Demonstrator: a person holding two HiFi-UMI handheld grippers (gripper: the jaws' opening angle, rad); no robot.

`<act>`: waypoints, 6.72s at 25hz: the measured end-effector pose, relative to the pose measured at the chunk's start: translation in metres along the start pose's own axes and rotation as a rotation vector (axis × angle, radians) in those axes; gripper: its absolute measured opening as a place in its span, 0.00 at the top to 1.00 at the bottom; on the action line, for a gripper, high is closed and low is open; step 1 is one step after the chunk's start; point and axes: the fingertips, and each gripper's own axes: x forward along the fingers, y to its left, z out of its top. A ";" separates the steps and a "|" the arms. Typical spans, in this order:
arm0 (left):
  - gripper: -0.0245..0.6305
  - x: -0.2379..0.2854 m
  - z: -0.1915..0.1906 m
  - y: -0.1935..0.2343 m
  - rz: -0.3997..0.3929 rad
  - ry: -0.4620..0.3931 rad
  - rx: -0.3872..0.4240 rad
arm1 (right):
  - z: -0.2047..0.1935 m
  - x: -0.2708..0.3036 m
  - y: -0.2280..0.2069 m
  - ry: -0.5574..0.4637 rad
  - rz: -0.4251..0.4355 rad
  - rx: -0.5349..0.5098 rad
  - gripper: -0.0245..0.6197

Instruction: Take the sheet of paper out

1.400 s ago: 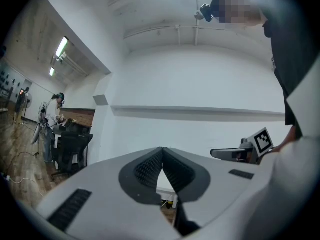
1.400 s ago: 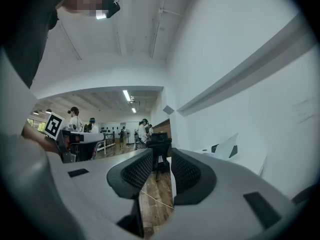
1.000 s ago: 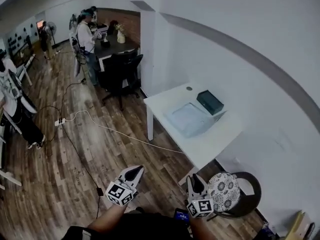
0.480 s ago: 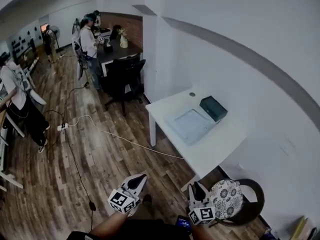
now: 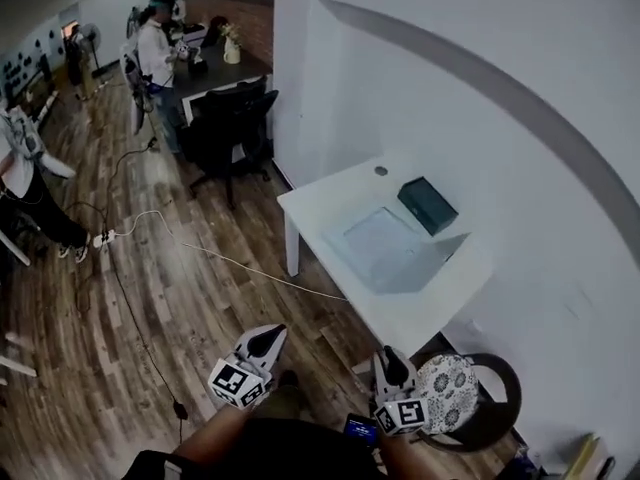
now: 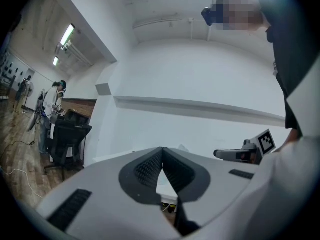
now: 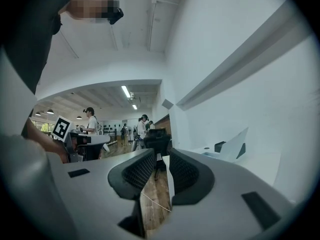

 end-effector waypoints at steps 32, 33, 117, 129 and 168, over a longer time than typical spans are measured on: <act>0.96 0.229 0.022 0.255 -0.082 0.067 0.017 | 0.024 0.315 -0.109 0.004 -0.103 0.019 0.83; 0.96 0.238 0.022 0.262 -0.086 0.078 0.020 | 0.024 0.326 -0.117 0.003 -0.109 0.026 0.83; 0.96 0.530 -0.126 0.182 -0.990 0.408 -0.092 | -0.188 0.263 -0.317 0.526 -0.734 0.976 0.95; 0.96 0.523 -0.100 0.150 -1.018 0.351 -0.058 | -0.115 0.198 -0.308 0.380 -0.834 0.895 0.95; 0.96 0.426 0.055 0.163 -0.774 0.053 0.114 | 0.119 0.195 -0.164 -0.059 -0.795 -0.201 0.95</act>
